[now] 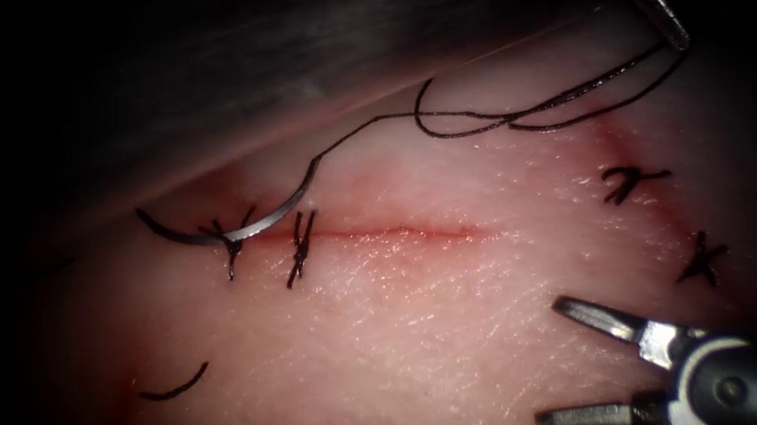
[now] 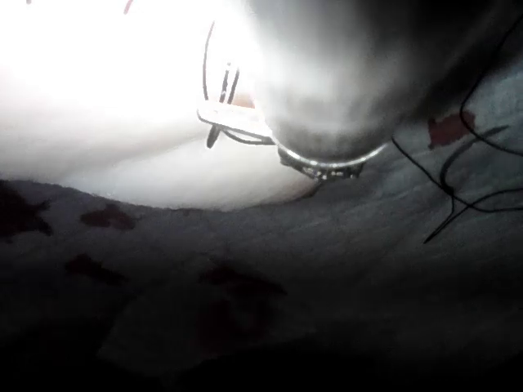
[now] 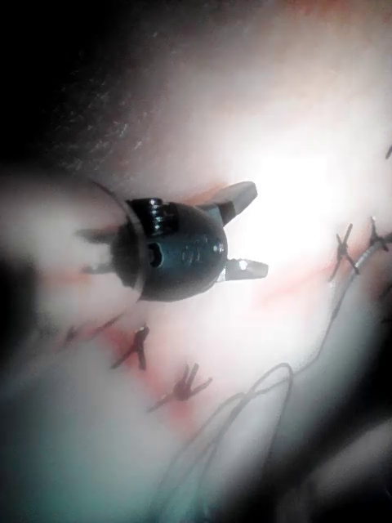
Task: Wound Closure
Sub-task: Pull suture away from work area with left hand repeatedly until needle is in sight, then grab needle with left end-effector
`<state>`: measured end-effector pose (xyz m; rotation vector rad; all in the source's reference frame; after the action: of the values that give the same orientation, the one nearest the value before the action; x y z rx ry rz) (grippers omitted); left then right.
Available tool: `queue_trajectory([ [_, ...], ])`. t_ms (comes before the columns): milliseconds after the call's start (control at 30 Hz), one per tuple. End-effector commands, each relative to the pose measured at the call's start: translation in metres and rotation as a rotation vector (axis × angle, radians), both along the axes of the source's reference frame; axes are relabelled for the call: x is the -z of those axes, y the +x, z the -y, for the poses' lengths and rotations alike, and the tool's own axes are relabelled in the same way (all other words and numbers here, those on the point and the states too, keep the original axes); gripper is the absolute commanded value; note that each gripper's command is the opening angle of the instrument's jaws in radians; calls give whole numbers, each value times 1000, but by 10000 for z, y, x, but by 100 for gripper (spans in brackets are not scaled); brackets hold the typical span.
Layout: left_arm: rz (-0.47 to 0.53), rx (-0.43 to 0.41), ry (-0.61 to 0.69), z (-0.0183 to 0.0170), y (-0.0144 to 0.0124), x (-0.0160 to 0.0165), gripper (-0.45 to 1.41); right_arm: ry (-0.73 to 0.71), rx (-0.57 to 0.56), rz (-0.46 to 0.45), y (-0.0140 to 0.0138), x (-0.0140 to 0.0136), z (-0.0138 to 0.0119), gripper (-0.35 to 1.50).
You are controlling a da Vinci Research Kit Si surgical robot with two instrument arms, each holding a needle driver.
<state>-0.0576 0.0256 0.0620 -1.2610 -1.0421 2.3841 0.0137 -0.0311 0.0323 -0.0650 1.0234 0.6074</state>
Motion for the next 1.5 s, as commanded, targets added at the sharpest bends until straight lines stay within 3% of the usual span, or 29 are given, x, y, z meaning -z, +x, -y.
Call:
queue_trajectory([
  [33, 2, 3, -2, -13, -4, 2, 138, -3, -1, -4, 12, -3, -8, 106],
  [300, -79, -33, -12, 23, 91, 31, 140, -4, -7, 0, 20, -4, -9, 114],
  [400, -91, -54, -23, 39, 133, 40, 135, -4, -8, 0, 21, -4, -9, 114],
  [433, -114, -64, -38, 51, 164, 46, 130, -4, -8, 0, 21, -4, -9, 114],
  [467, -114, -64, -38, 51, 164, 46, 130, -4, -8, 0, 21, -4, -9, 114],
  [567, -155, -68, -56, 64, 204, 51, 126, -3, -8, 3, 23, -5, -9, 114],
  [700, -206, -75, -95, 95, 274, 65, 104, -1, -11, 7, 29, -5, -10, 116],
  [800, -211, -94, -82, 112, 300, 74, 88, -1, -12, 8, 29, -6, -11, 116],
  [900, -196, -94, -69, 125, 325, 88, 86, -1, -12, 11, 31, -9, -12, 116],
  [1033, -191, -95, -67, 132, 337, 94, 83, -1, -11, 15, 32, -10, -10, 116],
  [1067, -180, -69, -80, 131, 338, 91, 74, -3, -11, 15, 32, -10, -9, 116],
  [1200, -202, 15, -145, 123, 341, 78, 69, 0, -3, 19, 32, -11, -6, 116],
  [1500, -249, -17, -188, 153, 333, 42, 67, 0, -4, 19, 31, -10, -7, 116],
])
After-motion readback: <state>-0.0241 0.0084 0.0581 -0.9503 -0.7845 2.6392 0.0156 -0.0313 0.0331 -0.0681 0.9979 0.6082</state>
